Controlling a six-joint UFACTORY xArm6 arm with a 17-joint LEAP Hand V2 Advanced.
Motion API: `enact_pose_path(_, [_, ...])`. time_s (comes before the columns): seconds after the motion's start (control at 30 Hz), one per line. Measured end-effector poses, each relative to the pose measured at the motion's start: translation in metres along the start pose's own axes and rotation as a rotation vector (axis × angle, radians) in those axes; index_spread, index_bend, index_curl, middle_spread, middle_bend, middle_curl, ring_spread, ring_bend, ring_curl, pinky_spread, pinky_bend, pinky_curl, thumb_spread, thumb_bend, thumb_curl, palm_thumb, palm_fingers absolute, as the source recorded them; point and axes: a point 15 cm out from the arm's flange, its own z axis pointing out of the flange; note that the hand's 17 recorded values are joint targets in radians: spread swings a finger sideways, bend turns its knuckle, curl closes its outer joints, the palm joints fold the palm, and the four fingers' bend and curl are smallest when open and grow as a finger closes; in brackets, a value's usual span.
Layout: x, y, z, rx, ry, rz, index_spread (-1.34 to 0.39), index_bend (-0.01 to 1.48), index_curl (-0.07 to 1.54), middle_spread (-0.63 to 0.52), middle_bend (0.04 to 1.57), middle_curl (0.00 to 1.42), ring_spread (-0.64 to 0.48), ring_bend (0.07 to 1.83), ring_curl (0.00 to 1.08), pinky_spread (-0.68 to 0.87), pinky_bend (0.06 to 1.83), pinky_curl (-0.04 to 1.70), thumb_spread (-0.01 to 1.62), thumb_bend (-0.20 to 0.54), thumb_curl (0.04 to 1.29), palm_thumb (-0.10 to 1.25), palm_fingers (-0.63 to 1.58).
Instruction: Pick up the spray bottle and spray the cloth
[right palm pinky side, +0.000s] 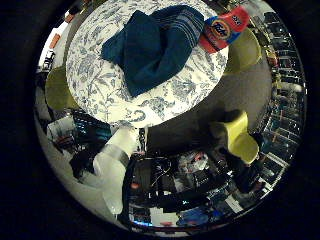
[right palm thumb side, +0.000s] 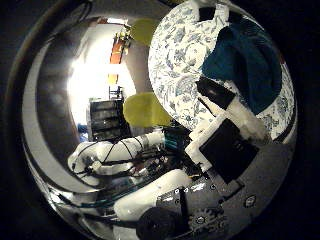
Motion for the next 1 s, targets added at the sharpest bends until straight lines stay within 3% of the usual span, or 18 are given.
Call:
enact_pose_path(0.33, [0.035,0.016,-0.017,0.090,0.002,0.115,-0.35,0.18,0.39,-0.10,0.35,0.40,0.08,0.29,0.27,0.24,0.20,0.24,1.07,-0.028,0.38,0.90,0.51])
enact_pose_path(0.57, [0.070,0.018,-0.030,0.284,-0.124,0.214,-0.35,0.18,0.37,-0.12,0.39,0.42,0.07,0.32,0.27,0.26,0.20,0.24,1.06,-0.021,0.39,0.85,0.52])
enact_pose_path(1.0, [0.152,0.036,-0.041,0.501,-0.290,0.354,-0.29,0.15,0.32,-0.10,0.41,0.43,0.06,0.43,0.29,0.24,0.32,0.26,1.05,-0.028,0.40,0.77,0.45])
